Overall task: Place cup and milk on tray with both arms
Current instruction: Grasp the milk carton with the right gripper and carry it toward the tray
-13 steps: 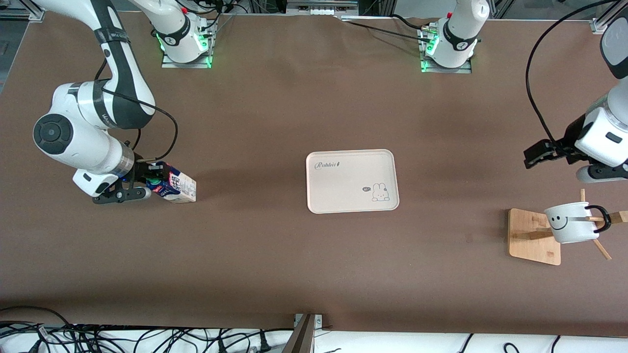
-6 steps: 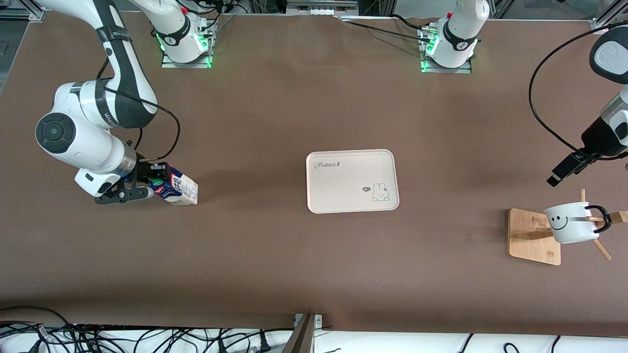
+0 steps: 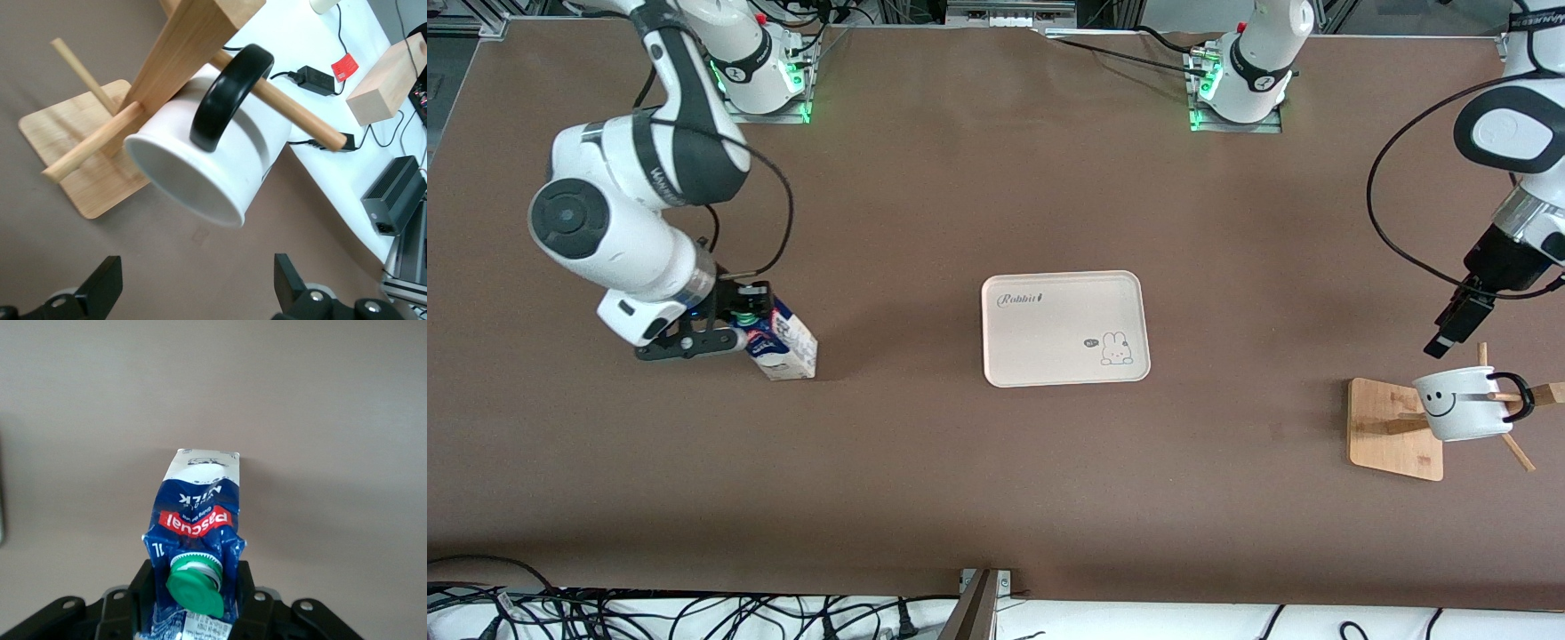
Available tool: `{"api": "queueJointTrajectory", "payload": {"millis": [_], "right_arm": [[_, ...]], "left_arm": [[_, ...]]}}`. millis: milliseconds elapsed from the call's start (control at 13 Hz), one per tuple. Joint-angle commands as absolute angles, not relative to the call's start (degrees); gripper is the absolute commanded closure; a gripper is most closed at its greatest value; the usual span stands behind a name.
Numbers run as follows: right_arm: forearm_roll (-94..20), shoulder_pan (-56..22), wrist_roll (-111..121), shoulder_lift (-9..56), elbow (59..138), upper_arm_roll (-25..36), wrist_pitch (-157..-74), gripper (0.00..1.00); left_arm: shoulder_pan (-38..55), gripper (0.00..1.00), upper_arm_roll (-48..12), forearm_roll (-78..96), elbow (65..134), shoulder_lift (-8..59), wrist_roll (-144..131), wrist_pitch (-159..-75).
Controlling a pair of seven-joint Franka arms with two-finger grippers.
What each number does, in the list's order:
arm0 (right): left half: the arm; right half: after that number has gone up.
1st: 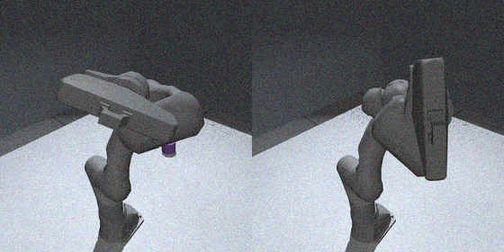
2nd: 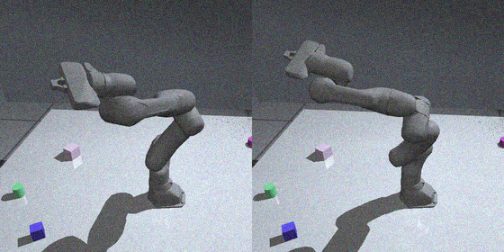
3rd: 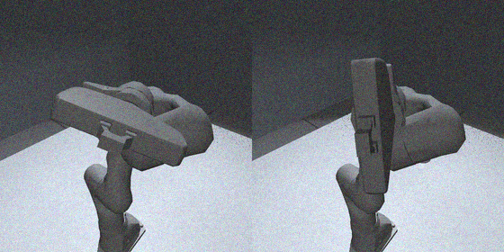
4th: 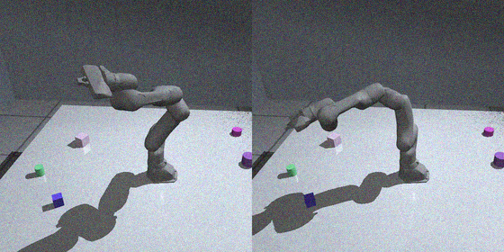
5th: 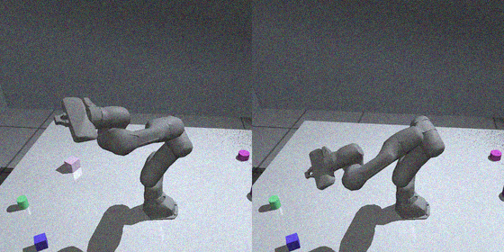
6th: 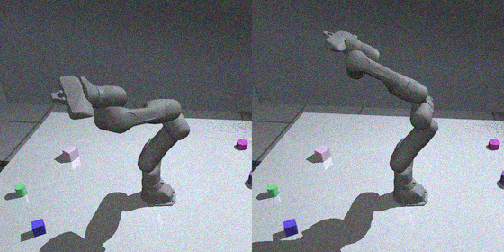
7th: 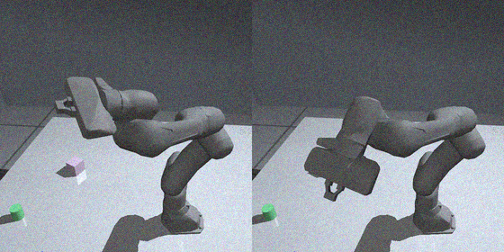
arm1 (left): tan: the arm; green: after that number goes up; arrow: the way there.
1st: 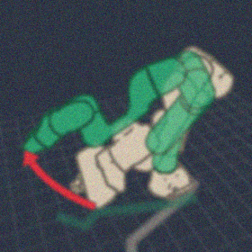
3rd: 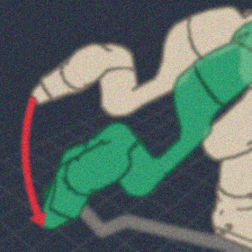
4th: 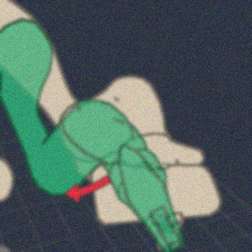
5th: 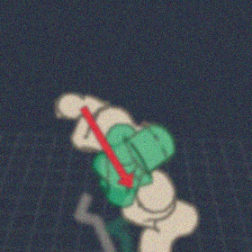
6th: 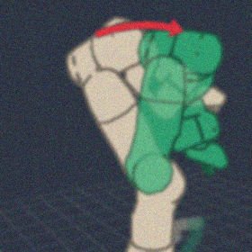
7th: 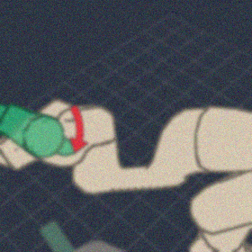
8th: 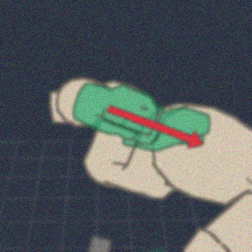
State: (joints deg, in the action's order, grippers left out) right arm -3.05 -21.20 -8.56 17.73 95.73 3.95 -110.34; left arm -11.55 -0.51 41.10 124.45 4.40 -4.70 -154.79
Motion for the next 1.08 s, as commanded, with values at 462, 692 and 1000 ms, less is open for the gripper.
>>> {"api": "queueJointTrajectory", "payload": {"millis": [462,692,1000], "right_arm": [[-13.09,-34.44,-24.5,32.5,70.52,4.31,-95.91,0.5],[-14.59,-36.82,-28.02,36.37,64.62,3.52,-94.48,0.5],[-14.59,-37.53,-34.8,41.47,58.55,-0.52,-95.62,0.5]], "left_arm": [[-11.34,0.0,-1.23,52.47,113.47,13.45,7.11,-155.13],[-11.34,0.34,-1.23,52.56,113.38,13.45,9.32,-155.13],[-11.34,0.65,-1.23,52.47,113.12,13.36,10.72,-155.13]]}}
